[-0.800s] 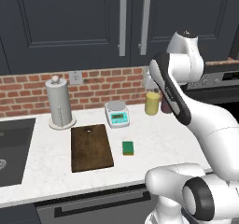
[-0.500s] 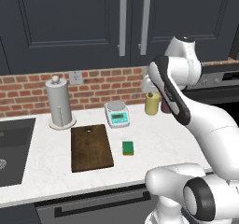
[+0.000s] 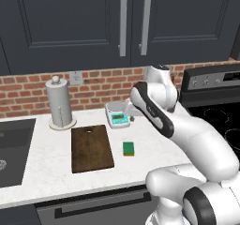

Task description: Pick up the sponge from the counter and clean the cutting board by briefly scrubbing or pressing down on the cutting board. Once finished, release the sponge.

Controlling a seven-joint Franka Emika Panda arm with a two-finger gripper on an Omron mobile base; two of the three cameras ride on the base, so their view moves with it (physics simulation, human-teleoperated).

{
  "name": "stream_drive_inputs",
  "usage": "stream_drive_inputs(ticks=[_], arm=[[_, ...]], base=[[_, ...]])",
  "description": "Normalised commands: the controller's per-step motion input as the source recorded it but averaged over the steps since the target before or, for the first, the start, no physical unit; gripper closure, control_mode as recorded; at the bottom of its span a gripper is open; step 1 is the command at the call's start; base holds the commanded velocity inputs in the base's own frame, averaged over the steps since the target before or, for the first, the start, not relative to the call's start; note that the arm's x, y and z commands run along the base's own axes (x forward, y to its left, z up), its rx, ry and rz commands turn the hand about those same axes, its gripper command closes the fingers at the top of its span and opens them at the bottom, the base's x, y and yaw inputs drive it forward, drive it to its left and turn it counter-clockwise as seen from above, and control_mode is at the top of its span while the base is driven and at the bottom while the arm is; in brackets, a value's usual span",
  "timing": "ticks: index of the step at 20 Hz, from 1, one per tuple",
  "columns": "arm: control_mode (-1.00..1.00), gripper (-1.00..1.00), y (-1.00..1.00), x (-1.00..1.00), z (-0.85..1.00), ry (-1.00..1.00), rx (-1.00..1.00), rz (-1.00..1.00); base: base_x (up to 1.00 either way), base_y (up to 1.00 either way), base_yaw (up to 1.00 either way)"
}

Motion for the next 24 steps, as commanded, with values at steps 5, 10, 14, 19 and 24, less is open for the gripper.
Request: stream_drive_inputs(ticks=[5, 10, 14, 19, 24], arm=[[-1.0, -1.0, 0.41, 0.0, -1.0, 0.09, 0.14, -0.13], [-1.0, -1.0, 0.14, -0.01, -0.74, 0.03, 0.03, -0.13], [-1.0, -1.0, 0.02, -0.01, -0.58, 0.0, -0.01, -0.17], [-1.0, -1.0, 0.0, 0.0, -0.33, 0.0, -0.04, -0.16], [-1.0, -1.0, 0.0, 0.22, -0.13, 0.0, -0.04, -0.04]], base=[[0.0, 0.0, 0.0], [0.0, 0.0, 0.0], [0.0, 0.0, 0.0], [0.0, 0.0, 0.0], [0.0, 0.0, 0.0]])
